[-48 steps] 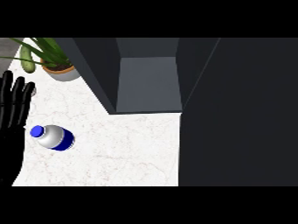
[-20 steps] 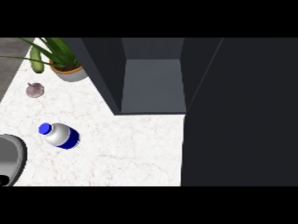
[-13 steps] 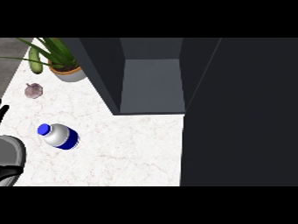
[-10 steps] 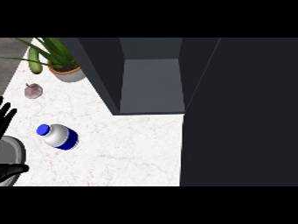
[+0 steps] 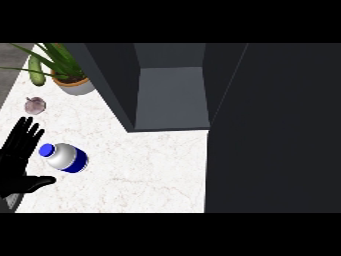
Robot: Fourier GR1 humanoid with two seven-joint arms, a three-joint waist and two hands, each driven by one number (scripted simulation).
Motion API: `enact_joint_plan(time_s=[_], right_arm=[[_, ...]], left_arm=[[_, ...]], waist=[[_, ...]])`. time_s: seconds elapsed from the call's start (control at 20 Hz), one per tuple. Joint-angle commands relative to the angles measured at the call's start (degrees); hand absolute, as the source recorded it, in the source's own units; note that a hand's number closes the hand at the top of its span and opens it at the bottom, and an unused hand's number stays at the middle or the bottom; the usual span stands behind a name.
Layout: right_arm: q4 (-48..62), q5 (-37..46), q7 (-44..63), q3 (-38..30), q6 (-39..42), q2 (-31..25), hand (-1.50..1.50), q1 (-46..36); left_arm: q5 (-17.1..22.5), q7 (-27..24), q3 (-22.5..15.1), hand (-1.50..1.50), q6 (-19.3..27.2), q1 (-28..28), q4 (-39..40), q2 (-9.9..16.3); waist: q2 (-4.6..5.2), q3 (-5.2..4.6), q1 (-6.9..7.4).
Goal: Pick up the bottled water, place it into the cabinet and close the cabinet
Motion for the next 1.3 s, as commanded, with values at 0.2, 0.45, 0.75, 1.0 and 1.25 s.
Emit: enact_joint_plan(time_s=[0.2, 0.45, 0.75, 1.0, 1.25], right_arm=[[-9.2, 3.9, -2.7, 0.7, -0.7, -4.4, -1.50, 7.1], [-8.8, 6.9, -1.9, 4.1, -2.8, -4.9, -1.50, 6.2], [-7.2, 5.8, -8.1, 4.0, -2.8, -7.4, -1.50, 9.3], [-6.4, 7.6, -10.2, 5.6, -3.9, -8.9, -1.50, 11.0], [-8.5, 4.6, -10.1, 3.8, -4.9, -10.7, -1.50, 12.5]], left_arm=[[-5.0, -14.3, -0.2, -1.50, -3.7, -5.6, 19.9, 0.9], [-8.8, -21.2, -2.1, -1.50, -5.3, -9.8, 29.7, 0.7], [-11.0, -29.4, -2.2, -1.50, -7.2, -13.5, 40.4, 0.5], [-13.4, -35.9, -2.8, 1.50, -4.7, -15.2, 44.2, 0.7], [-17.9, -43.4, -5.1, 1.50, 0.3, -14.9, 46.7, 1.8]], waist=[[0.06, -0.08, -0.64], [0.29, -0.14, -0.14], [0.35, -0.21, -1.14], [0.25, -0.19, -1.04], [0.40, -0.18, -0.71]])
